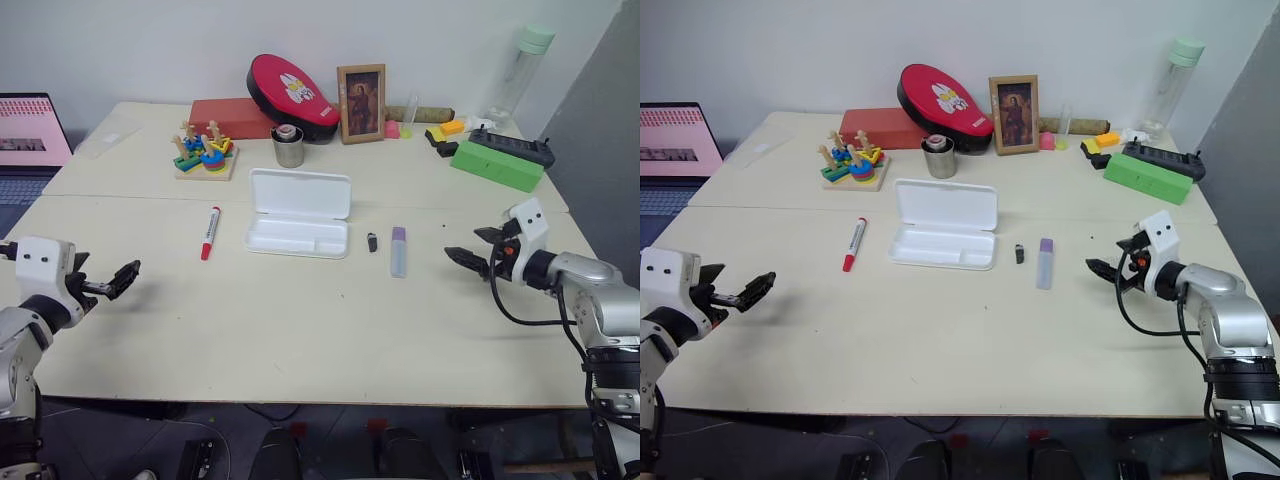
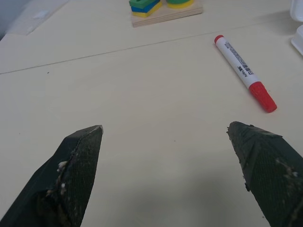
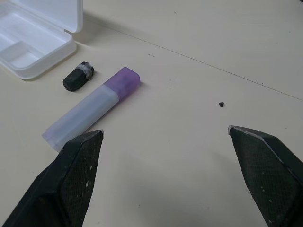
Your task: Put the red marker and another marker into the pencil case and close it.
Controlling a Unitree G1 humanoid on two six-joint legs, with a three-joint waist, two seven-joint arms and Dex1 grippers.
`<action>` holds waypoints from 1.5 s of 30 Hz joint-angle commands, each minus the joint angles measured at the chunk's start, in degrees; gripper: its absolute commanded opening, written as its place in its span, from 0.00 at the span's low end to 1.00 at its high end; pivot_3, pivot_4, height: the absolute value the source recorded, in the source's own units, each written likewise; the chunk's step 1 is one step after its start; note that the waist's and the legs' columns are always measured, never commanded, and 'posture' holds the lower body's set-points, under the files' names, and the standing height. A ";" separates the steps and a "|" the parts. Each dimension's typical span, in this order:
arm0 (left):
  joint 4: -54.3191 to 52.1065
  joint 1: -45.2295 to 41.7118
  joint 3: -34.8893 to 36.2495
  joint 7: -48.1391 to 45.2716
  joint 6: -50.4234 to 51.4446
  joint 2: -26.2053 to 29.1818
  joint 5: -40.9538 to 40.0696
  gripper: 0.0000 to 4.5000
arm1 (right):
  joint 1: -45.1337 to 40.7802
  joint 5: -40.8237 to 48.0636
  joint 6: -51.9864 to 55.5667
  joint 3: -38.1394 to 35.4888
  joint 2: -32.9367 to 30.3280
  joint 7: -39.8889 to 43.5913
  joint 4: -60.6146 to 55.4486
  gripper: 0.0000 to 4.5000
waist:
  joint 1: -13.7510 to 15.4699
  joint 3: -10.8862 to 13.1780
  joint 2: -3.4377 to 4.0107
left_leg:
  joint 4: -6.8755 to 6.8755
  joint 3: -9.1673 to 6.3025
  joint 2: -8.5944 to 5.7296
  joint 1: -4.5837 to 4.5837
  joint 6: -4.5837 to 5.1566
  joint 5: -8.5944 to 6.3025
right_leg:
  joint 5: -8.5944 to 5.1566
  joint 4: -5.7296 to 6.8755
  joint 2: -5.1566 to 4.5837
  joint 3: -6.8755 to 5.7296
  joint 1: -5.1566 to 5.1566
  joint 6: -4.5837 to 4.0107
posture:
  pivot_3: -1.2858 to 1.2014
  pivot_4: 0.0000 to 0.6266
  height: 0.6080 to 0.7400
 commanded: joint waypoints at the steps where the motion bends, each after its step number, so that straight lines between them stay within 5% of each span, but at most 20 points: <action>1: -0.28 -0.99 1.75 -0.94 -0.41 0.51 -0.69 1.00 | -0.42 -0.08 -1.64 -1.51 -0.87 0.10 -0.31 0.99 | 0.00 0.00 0.00 | 0.00 -0.01 0.00 0.00 0.00 0.00 | 0.00 0.00 0.00 0.00 0.00 -0.01 | 0.52 0.24 1.00; 33: -3.85 3.27 1.91 -4.40 2.04 0.85 -0.64 1.00 | -0.89 0.15 -3.78 -0.61 -1.36 2.08 0.22 0.99 | 0.00 0.00 -0.01 | 0.02 0.00 0.00 0.00 0.00 0.00 | 0.03 0.02 0.00 0.00 0.01 -0.06 | 0.52 0.24 1.00; 39: -12.91 1.04 -0.51 -11.20 2.05 -1.91 -7.98 1.00 | -9.75 0.55 -1.41 8.68 -0.95 11.71 -3.19 0.99 | -0.02 0.06 0.11 | 0.06 0.01 0.01 0.01 0.00 0.00 | 0.04 0.03 0.00 0.01 0.00 -0.01 | 0.52 0.24 1.00; 45: -23.25 0.74 -5.41 -16.41 6.46 -4.06 -14.31 1.00 | -20.73 -2.31 0.60 20.99 6.82 15.93 -2.00 0.99 | -0.16 0.04 0.07 | 0.05 -0.02 0.03 0.01 0.00 0.00 | 0.06 0.06 0.03 0.00 0.02 -0.02 | 0.52 0.24 1.00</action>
